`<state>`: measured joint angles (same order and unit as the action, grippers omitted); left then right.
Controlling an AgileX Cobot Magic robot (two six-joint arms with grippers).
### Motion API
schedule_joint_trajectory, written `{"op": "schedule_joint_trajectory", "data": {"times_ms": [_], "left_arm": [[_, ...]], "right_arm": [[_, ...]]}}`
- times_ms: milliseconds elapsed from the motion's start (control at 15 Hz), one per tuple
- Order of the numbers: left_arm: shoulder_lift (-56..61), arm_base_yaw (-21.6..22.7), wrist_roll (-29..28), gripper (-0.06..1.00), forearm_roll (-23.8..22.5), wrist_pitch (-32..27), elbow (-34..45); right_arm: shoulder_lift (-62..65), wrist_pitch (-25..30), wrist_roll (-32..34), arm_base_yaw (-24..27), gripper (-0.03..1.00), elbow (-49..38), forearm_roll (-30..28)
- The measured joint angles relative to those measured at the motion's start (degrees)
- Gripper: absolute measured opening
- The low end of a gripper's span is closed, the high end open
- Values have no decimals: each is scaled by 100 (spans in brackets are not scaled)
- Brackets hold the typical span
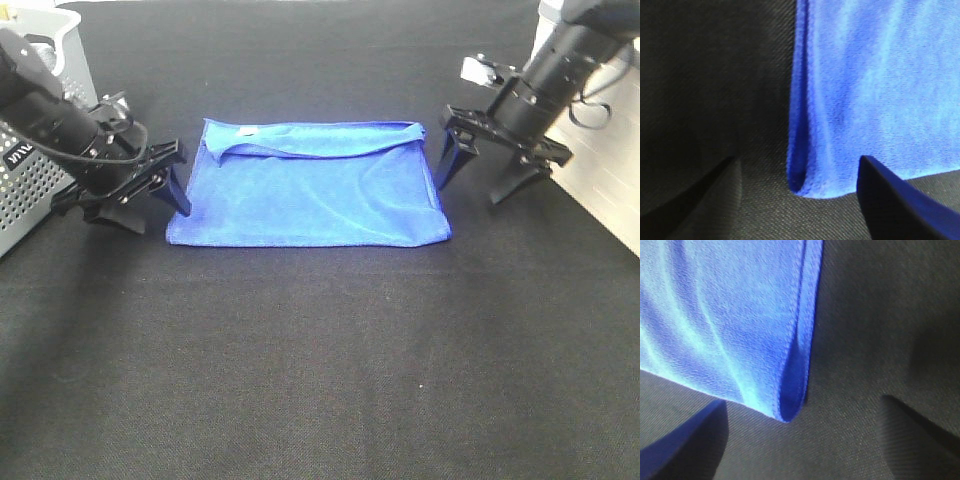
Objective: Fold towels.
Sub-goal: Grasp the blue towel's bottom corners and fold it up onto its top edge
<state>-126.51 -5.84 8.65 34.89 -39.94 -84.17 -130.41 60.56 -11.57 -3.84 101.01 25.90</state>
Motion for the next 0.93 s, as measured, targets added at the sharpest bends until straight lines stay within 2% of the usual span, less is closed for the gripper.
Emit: {"op": "schedule_joint_trajectory", "data": {"times_ms": [67,467,733,933], "left_arm": [[6,0,0,63,17,92,52],[-178,-52,-6,63,235,321,74],[-275,-355,0,63,367,619,57],[-315,-355,0,61,659,653,40]], "right_arm": [[103,-252,-46,0,77,-286,97],[34,-602,-252,0,77,-682,327],[-235,-682,-859,0,76,-710,1232],[-315,-699,-940,-29,71,-710,1478]]}}
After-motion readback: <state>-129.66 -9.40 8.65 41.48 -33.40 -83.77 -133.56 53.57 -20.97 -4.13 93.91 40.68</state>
